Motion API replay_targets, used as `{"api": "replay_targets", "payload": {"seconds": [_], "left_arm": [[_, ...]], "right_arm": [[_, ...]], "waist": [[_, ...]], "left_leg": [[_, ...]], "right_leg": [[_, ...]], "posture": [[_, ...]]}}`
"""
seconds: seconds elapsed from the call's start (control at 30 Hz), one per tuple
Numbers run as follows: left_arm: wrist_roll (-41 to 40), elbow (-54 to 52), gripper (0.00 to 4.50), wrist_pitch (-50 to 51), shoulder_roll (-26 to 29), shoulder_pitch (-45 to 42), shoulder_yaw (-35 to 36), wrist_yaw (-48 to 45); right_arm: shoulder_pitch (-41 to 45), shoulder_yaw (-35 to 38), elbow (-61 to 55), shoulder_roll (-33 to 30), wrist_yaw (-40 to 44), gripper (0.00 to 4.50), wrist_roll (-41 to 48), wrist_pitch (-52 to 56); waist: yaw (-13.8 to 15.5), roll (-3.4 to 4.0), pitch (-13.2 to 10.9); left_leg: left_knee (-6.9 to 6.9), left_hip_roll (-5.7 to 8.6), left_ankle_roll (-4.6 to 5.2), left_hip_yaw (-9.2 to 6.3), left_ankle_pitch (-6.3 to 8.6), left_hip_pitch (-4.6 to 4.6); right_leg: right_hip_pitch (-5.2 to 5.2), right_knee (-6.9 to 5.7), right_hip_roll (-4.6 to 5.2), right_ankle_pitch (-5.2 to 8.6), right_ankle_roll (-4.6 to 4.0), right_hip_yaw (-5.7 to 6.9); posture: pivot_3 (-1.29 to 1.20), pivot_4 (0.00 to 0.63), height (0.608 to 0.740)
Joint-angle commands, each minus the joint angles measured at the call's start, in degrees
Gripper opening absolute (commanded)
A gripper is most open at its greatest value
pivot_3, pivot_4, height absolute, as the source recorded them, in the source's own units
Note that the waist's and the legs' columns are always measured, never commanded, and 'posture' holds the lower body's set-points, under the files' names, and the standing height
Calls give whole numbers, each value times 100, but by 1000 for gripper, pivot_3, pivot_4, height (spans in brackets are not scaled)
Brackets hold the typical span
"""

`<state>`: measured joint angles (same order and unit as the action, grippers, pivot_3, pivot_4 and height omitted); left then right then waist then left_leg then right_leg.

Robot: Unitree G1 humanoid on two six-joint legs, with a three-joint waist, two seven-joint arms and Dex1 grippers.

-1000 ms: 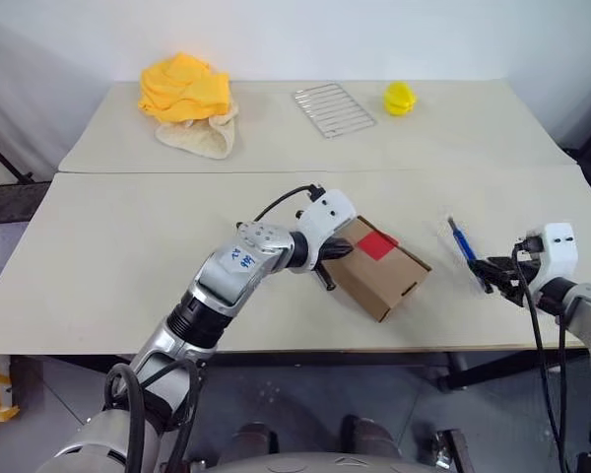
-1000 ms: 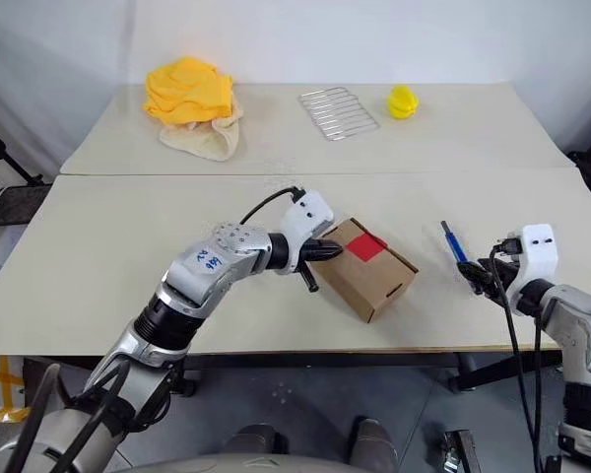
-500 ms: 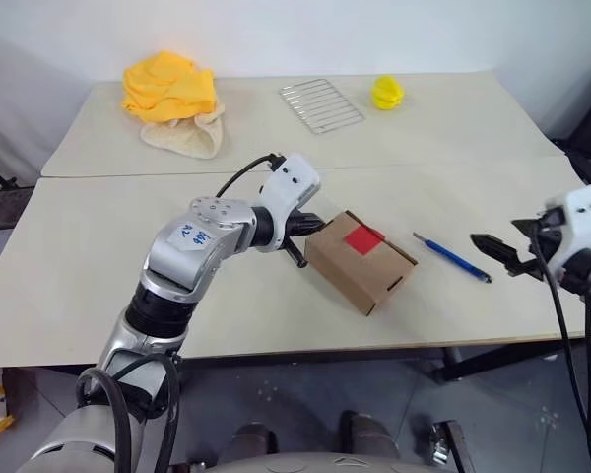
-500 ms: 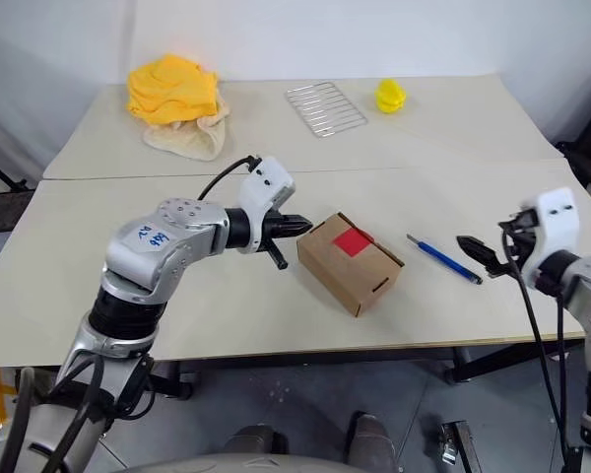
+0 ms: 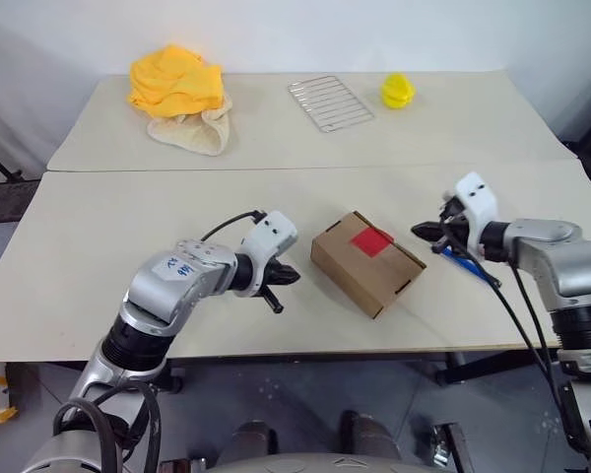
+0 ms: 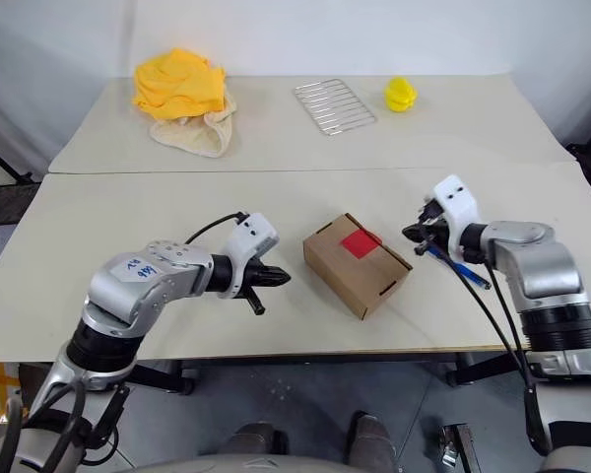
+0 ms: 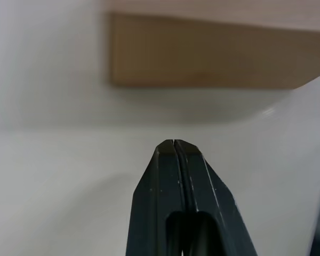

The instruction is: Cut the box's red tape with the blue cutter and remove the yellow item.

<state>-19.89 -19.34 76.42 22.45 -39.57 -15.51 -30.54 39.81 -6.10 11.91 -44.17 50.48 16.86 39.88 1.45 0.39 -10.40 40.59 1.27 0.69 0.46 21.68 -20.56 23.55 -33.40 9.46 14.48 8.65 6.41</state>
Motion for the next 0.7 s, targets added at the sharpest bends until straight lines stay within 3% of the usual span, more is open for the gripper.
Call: {"api": "replay_targets", "payload": {"seconds": [0.03, 0.2, 0.4, 0.7], "left_arm": [[74, 15, 0, -272, -361, 27, -6, 317], [164, 348, 0, -586, -715, -29, -22, 538], [238, 709, 0, -940, -760, -165, -176, 448], [404, 1267, 0, -1466, -748, -379, -351, 261]], "right_arm": [[18, -35, -494, -107, 305, 50, 45, 149], [-398, 32, -1528, -336, 523, 50, 309, 810], [-953, 179, -2566, -464, 366, 50, 593, 1545], [-1261, 293, -2896, -332, -184, 50, 563, 1763]], "waist": [[3, 0, 0], [4, 0, 0], [13, 0, 0], [10, 0, 0]], "left_leg": [[-1, -2, 0, 0, 0, -2], [-2, -5, -1, 0, 0, -1], [0, -4, -1, 4, 0, 0], [3, -3, -1, 6, 0, 1]], "right_leg": [[2, 0, 0, 0, 0, 2], [4, -3, -2, 0, 0, 4], [4, -4, -2, 0, 0, 1], [3, -5, -2, 0, 0, -2]], "posture": [[0, 150, 740], [0, 150, 740], [0, 150, 740], [0, 150, 740]]}}
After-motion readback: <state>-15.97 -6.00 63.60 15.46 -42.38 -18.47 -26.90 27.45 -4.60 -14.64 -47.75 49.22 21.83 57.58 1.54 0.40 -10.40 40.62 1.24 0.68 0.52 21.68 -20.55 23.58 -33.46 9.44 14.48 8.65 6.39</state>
